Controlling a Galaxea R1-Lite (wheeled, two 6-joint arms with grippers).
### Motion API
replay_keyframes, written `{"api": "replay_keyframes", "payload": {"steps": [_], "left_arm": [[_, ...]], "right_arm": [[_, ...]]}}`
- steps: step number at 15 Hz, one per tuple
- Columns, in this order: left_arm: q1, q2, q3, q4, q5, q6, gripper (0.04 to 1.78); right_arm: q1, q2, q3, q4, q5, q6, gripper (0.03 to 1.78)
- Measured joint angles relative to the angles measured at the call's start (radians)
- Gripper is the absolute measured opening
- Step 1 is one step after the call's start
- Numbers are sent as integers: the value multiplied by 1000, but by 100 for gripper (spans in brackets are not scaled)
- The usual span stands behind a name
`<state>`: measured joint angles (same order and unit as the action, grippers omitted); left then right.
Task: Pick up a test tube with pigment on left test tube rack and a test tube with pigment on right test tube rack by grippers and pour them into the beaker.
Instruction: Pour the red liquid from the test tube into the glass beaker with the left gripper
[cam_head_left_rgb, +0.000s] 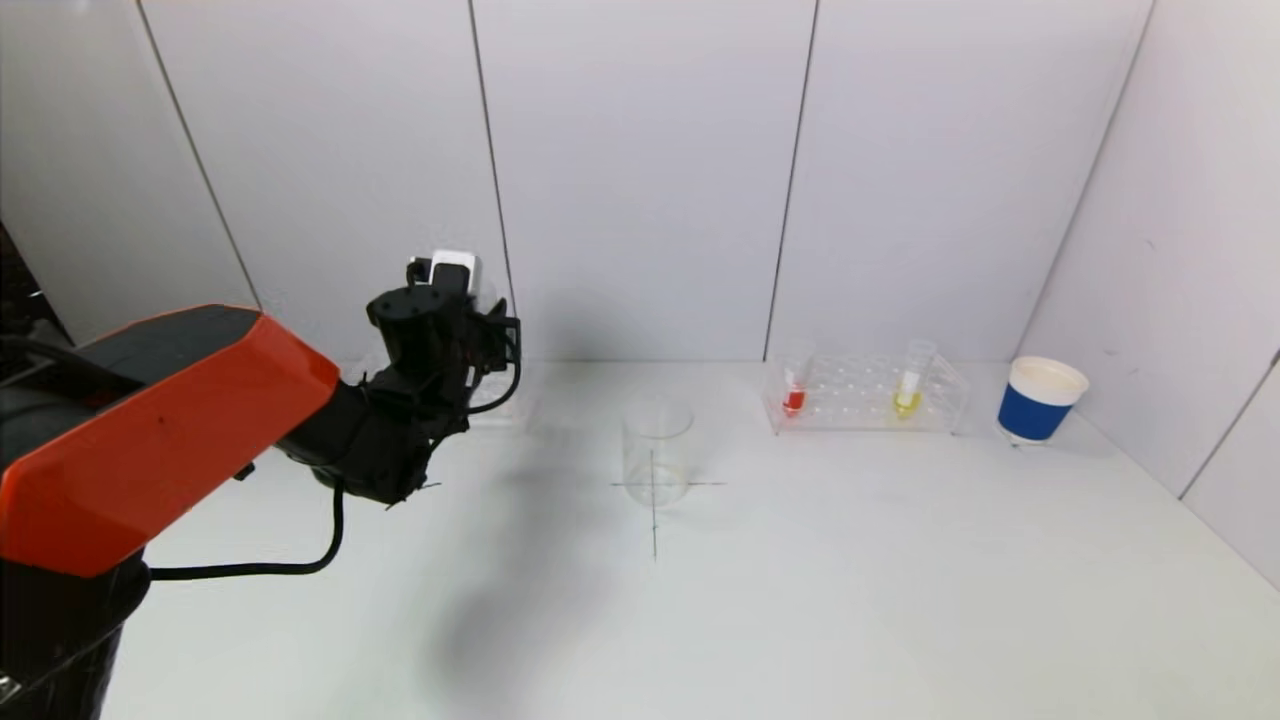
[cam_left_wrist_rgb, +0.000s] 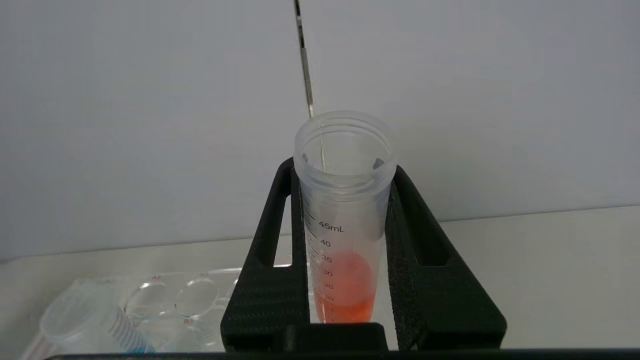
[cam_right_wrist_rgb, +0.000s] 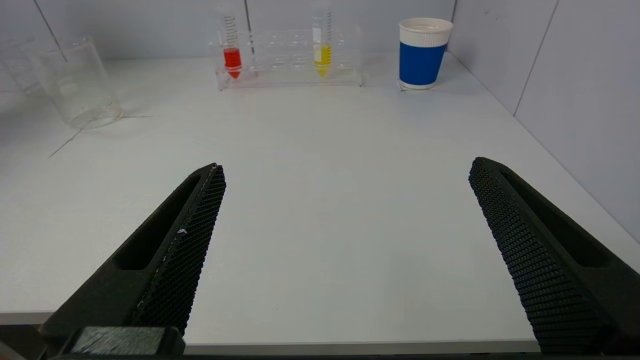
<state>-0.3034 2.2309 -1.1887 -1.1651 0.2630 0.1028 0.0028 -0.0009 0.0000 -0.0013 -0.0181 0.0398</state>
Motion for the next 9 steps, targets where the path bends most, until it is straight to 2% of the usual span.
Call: {"api": "replay_keyframes", "payload": {"steps": [3,7,9], "left_arm": [[0,-102,-50,138,-3,0,46],[-29,-233,-183,433,-16,0,46],[-50,-274,-240,561,-70,4,46]], "right_arm": [[1,0,0,0,0,0,177],[0,0,0,0,0,0,177],[0,0,0,0,0,0,177]]}}
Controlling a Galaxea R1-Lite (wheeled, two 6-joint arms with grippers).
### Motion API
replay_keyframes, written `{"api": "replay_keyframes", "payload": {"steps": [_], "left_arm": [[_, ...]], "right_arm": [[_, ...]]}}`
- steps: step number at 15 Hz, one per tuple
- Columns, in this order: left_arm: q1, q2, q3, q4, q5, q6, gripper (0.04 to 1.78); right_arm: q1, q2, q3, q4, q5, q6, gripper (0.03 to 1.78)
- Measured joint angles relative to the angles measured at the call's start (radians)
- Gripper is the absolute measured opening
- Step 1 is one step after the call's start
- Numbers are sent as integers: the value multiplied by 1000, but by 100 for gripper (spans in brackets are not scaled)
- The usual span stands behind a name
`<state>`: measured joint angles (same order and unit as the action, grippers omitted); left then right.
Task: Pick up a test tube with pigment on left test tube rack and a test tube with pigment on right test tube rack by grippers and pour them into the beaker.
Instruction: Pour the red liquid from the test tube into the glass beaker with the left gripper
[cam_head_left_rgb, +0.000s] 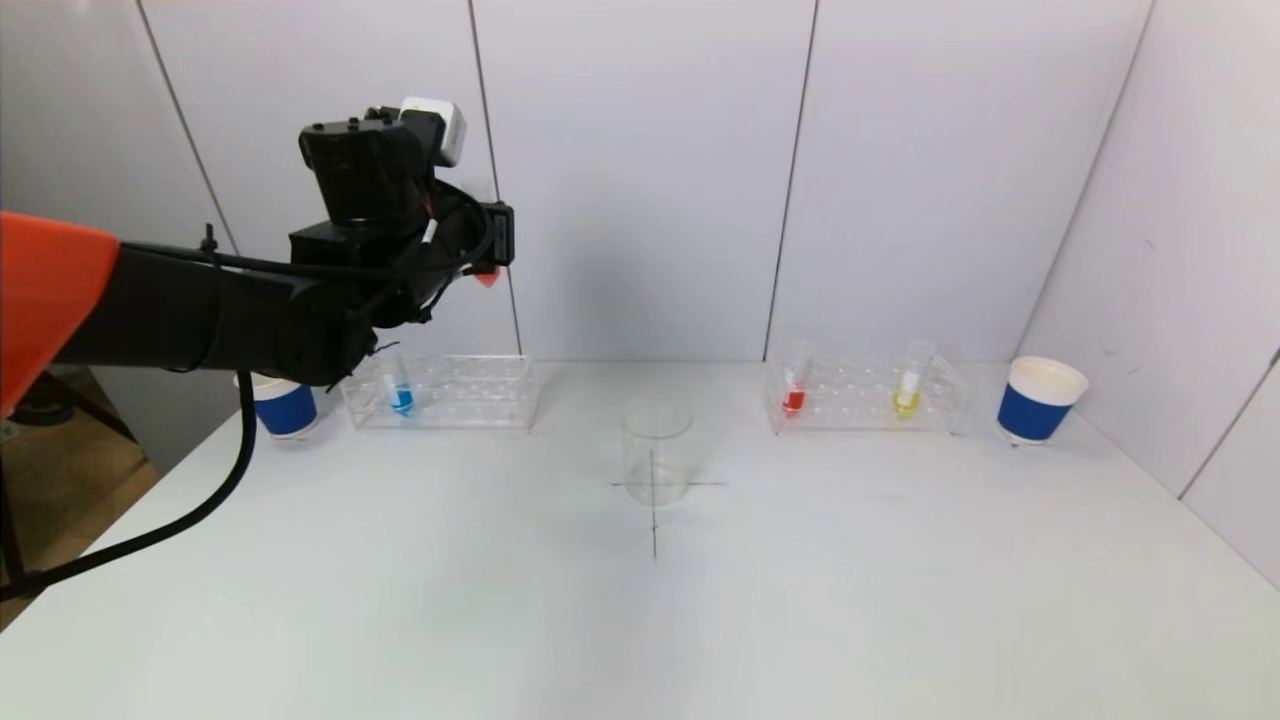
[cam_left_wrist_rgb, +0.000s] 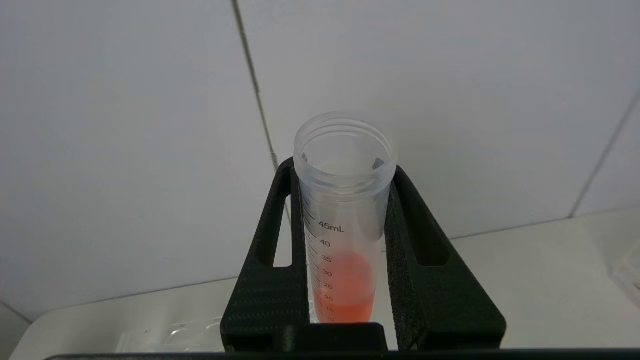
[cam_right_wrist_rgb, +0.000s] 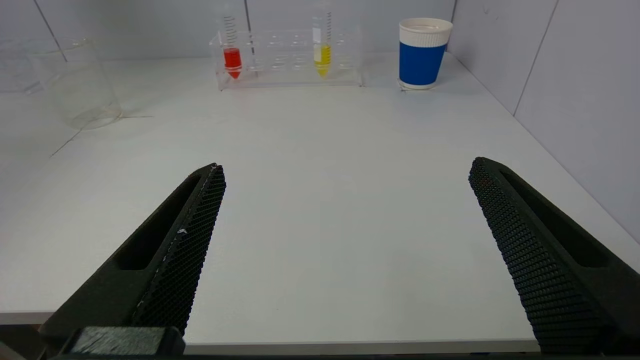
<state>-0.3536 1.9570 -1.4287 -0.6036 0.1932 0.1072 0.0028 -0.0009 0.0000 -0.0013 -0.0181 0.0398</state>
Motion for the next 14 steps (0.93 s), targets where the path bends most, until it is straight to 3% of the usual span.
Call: {"api": "replay_keyframes", "payload": {"steps": [3,7,14], "left_arm": [[-20,-45,-51,134,-167,2,46],[-20,-64,-92,205,-443,16,46],[-19,76,-285,261,-682,205,46]], "right_arm": [[0,0,0,0,0,0,177],[0,0,0,0,0,0,177],[0,0,0,0,0,0,177]]}}
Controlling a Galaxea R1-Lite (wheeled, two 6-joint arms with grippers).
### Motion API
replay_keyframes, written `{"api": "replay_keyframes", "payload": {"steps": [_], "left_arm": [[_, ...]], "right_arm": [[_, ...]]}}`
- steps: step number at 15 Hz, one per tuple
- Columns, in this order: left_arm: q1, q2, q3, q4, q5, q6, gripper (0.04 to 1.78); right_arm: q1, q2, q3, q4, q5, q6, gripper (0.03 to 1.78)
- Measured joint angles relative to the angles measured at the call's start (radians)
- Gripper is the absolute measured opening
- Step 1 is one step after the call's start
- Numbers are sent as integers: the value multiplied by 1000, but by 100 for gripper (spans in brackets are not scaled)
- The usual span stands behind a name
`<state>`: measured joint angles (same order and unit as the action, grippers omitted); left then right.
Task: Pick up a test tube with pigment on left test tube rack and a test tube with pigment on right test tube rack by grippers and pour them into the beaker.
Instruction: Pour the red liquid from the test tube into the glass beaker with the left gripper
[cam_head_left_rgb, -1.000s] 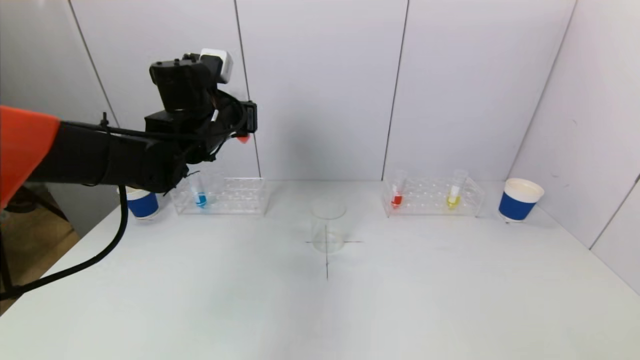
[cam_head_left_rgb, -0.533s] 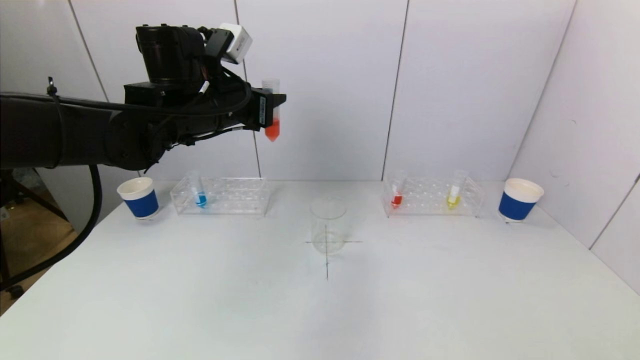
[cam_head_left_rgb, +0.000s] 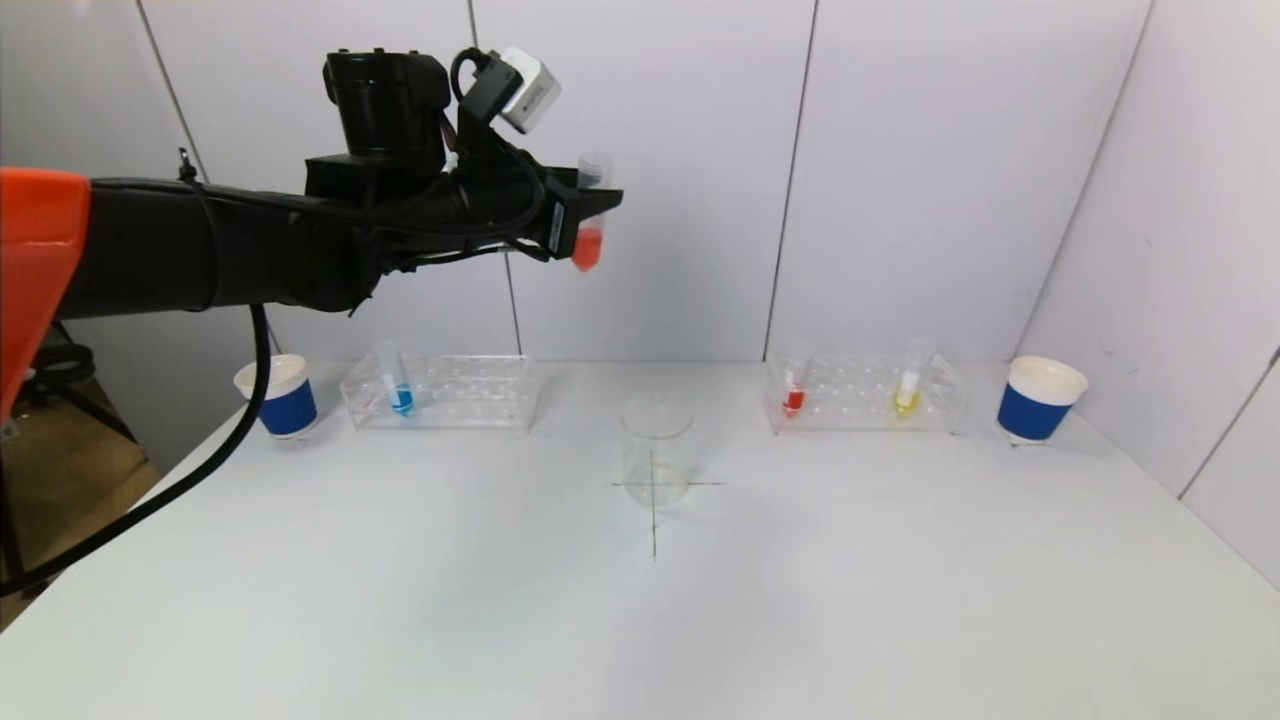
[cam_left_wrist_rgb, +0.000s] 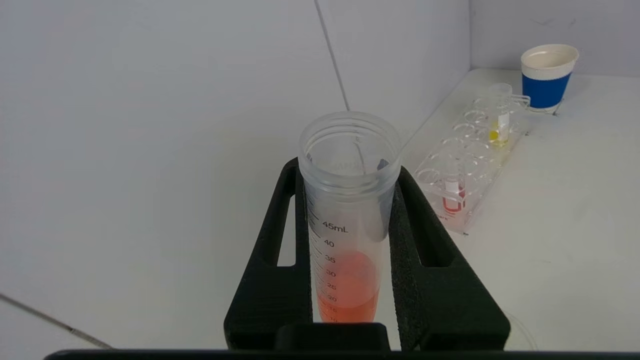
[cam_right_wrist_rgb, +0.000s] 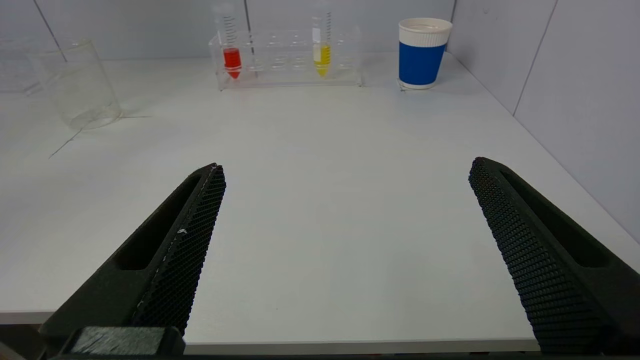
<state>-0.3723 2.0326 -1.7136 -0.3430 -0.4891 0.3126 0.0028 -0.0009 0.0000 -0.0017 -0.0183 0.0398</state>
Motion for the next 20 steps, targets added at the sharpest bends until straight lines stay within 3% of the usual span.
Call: {"api": "replay_keyframes", "payload": {"steps": [4,8,12,20], "left_arm": [[1,109,-57,-8,-64,190,46],[4,185,-89,9,-223,374,46],[14,204,-92,138,-354,568,46],[41,209,-58,163,-373,841,46]], "right_arm": [[0,0,0,0,0,0,177],[0,0,0,0,0,0,177],[0,0,0,0,0,0,177],[0,0,0,1,0,0,177]]}}
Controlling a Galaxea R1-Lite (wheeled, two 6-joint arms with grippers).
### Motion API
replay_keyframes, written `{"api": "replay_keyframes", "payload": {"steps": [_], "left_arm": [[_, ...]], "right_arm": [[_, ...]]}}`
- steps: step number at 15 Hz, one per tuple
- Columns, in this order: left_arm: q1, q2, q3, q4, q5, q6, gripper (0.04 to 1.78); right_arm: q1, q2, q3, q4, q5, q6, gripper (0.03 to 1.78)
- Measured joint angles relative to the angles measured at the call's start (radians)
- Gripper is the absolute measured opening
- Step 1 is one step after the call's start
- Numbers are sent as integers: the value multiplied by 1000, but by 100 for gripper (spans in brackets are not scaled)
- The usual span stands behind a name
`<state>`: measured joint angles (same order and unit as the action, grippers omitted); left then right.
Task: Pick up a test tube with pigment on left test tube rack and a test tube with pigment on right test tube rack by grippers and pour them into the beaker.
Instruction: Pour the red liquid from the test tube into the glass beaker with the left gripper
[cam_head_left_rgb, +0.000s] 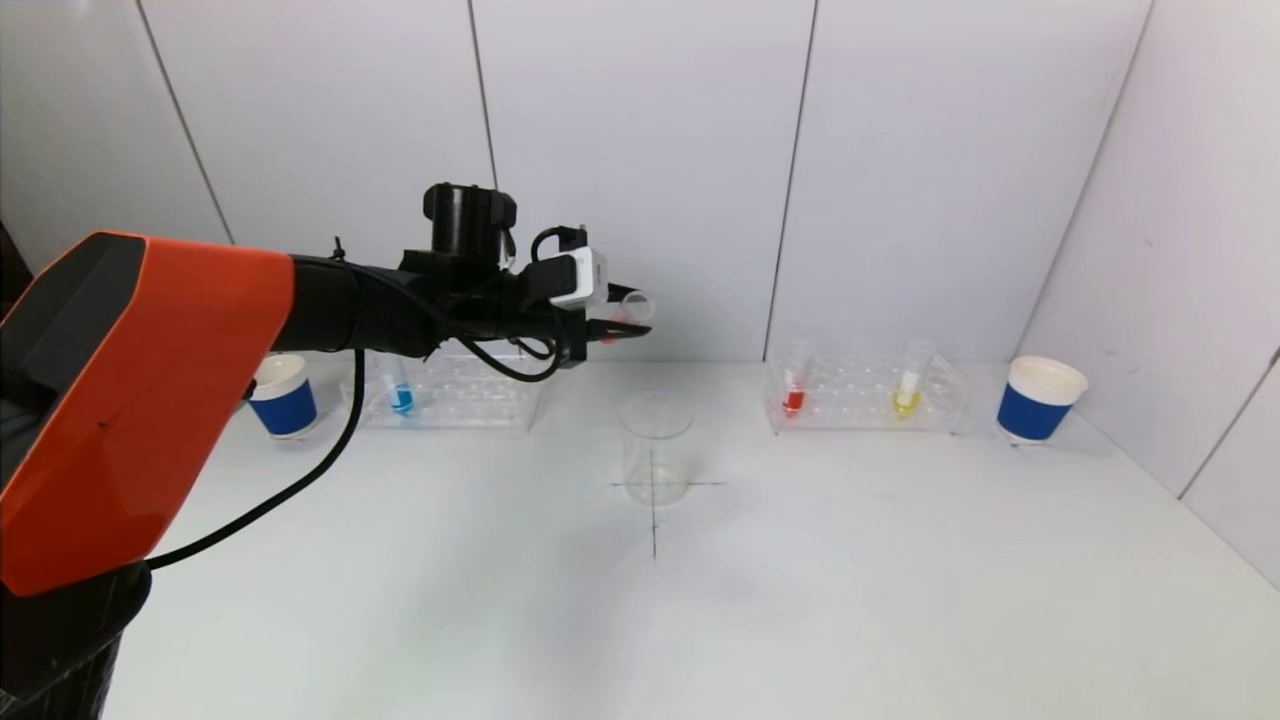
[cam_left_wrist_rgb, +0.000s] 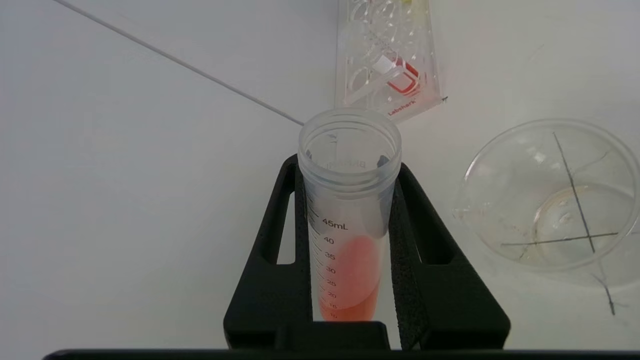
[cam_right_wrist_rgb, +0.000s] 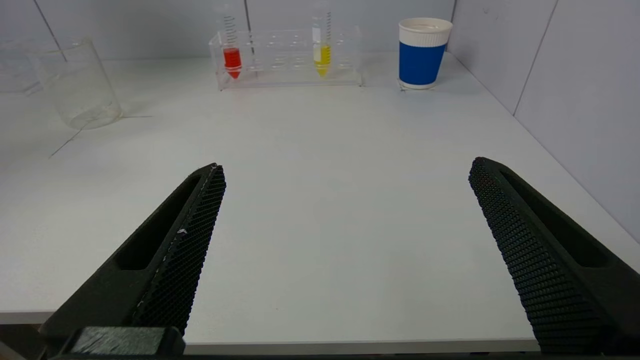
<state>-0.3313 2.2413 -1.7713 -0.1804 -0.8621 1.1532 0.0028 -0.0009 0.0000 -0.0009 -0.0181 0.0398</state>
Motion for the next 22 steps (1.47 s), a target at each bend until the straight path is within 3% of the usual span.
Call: {"api": "replay_keyframes", "payload": {"steps": [9,22], "left_arm": [[-8,3,70,-60,19,294,46],[-24,36,77,-107,107,535,46]], "right_arm": [[0,0,0,0,0,0,177],[0,0,0,0,0,0,177]]}}
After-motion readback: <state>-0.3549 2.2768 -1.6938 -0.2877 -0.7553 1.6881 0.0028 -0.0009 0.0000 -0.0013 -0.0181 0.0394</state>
